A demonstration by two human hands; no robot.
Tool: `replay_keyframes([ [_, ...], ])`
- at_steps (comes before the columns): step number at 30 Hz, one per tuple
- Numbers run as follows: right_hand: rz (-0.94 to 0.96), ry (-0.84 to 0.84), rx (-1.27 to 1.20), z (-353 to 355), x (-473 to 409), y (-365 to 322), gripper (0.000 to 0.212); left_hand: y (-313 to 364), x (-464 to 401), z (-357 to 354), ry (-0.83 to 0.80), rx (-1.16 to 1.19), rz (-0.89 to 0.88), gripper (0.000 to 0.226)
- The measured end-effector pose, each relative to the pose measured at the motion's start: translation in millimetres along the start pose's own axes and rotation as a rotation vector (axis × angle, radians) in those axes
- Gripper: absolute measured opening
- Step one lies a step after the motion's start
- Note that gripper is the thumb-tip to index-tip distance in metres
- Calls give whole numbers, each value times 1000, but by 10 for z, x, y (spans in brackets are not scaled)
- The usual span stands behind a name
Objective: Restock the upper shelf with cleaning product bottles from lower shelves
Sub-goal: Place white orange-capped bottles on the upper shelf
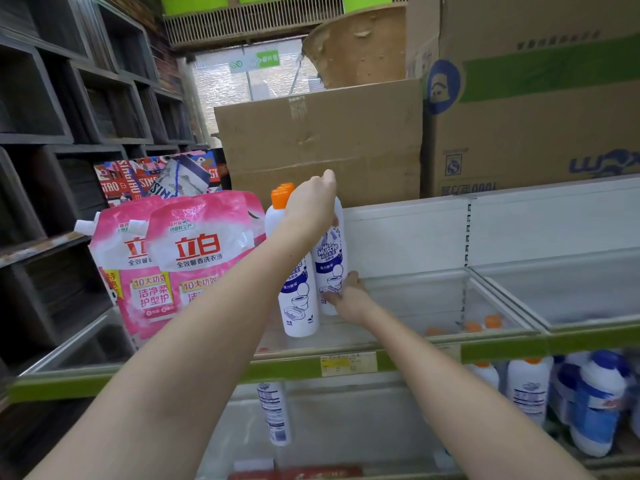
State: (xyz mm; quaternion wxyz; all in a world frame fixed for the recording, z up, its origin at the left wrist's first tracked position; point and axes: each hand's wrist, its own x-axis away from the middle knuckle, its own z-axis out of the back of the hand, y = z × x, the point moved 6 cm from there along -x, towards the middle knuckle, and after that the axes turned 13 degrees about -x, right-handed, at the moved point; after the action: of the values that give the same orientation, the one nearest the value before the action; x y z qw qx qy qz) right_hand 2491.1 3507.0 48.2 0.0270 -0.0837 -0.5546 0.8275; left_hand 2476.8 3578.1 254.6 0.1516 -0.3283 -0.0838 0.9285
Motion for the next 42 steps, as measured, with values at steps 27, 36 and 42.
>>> replay_keyframes([
  [27, 64, 245, 42, 140, 1252, -269, 8, -5, 1224, 190, 162, 139, -278, 13],
  [36, 73, 238, 42, -397, 1871, 77, 15, -434, 2464, -523, -168, 439, -100, 19],
  [42, -86, 86, 62, -975, 2145, 642, 8, -930, 3336, -1312, -436, 425, 90, 15],
])
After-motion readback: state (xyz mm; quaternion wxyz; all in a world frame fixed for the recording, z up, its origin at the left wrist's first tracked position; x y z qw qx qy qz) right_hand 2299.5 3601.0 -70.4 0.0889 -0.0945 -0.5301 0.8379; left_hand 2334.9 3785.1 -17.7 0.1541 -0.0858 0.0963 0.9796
